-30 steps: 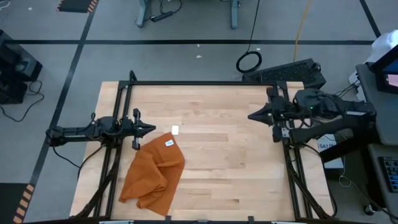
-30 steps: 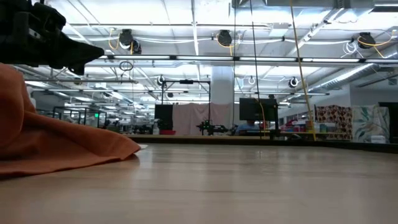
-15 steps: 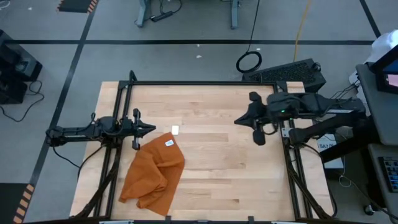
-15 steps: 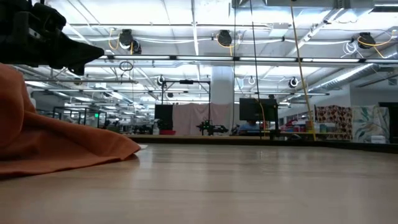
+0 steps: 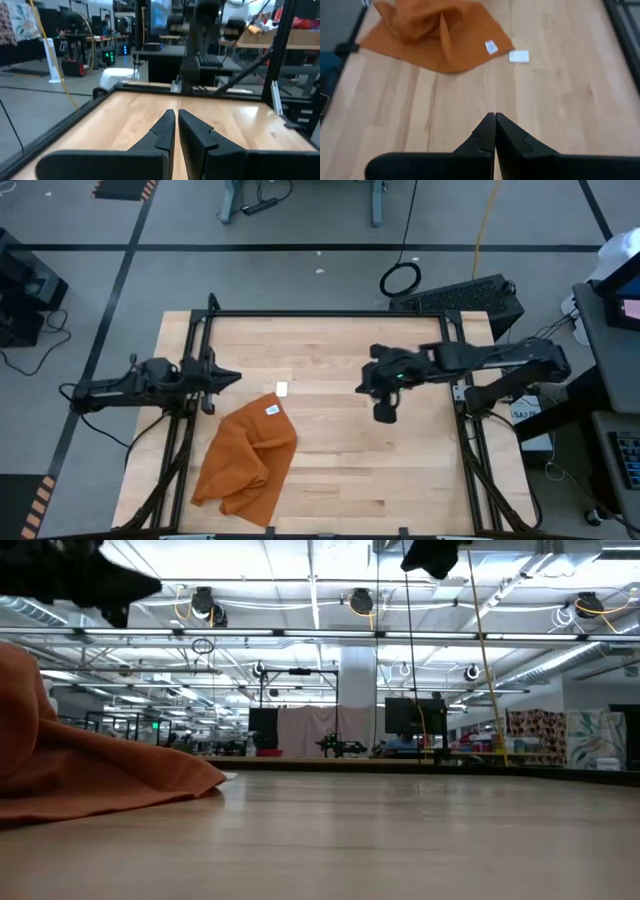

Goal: Roll towel into tight, uniform cylinder
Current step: Fold the brown towel

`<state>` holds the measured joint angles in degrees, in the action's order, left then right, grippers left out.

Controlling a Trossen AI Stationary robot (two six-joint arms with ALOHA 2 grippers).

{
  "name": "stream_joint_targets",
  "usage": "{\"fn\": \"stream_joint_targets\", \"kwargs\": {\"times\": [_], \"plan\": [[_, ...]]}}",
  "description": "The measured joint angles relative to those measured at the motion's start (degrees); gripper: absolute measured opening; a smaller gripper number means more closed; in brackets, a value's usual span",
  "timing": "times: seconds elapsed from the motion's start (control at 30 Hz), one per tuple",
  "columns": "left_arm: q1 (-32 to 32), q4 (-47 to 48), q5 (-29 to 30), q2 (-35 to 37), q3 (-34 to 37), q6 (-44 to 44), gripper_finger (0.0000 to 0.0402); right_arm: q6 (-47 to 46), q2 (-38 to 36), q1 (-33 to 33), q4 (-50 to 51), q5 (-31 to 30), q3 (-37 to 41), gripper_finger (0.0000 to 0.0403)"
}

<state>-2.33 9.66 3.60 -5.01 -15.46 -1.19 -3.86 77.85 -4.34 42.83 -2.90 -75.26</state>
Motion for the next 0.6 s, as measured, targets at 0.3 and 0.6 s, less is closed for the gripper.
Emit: {"fn": "stream_joint_targets", "kwargs": {"times": [0.3, 0.6], "plan": [[0.9, 13.5, -2.1, -12.6, -20.0, -0.6, 0.0031, -0.5, 12.1, -1.2, -7.9, 0.0, 0.0, 0.0000], [3.8, 17.3, -6.4, -24.6, -27.1, -3.0, 0.0031, -4.5, 23.2, -3.5, -19.4, -0.1, 0.0, 0.0000]]}}
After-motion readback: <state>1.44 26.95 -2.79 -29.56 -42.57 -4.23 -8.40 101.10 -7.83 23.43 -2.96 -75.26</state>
